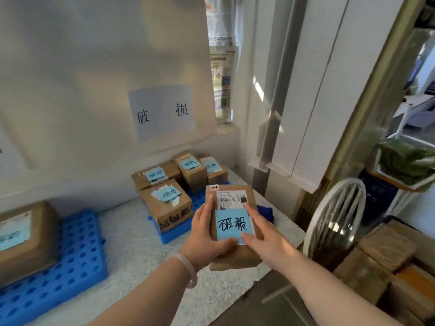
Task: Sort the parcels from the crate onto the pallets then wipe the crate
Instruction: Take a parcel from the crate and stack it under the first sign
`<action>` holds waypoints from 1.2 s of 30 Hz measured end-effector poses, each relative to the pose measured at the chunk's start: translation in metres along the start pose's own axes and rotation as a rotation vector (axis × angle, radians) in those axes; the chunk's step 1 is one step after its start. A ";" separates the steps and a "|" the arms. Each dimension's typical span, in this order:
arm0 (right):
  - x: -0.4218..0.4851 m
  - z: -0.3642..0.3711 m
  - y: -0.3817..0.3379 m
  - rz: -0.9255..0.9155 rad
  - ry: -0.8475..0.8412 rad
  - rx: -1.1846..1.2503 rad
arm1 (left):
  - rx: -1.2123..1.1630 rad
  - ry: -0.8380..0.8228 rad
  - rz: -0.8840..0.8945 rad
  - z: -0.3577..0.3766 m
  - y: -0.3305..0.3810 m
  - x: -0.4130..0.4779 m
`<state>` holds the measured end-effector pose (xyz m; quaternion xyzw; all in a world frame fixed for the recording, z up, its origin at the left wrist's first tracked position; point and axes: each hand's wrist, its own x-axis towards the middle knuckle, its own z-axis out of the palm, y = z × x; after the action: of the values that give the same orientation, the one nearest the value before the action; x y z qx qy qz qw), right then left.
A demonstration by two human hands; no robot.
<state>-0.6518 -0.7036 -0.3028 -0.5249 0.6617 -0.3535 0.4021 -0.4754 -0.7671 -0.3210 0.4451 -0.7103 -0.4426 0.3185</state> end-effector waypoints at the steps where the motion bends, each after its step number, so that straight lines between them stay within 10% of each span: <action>1: 0.010 0.011 -0.008 -0.004 -0.015 -0.005 | -0.006 0.020 0.000 -0.014 -0.005 0.002; 36: 0.321 0.152 -0.109 -0.109 -0.455 -0.135 | 0.020 0.444 -0.372 -0.191 -0.125 0.167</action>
<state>-0.5099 -1.0464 -0.3221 -0.6516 0.5468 -0.2024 0.4853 -0.3369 -1.0127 -0.3475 0.6570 -0.5337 -0.3778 0.3752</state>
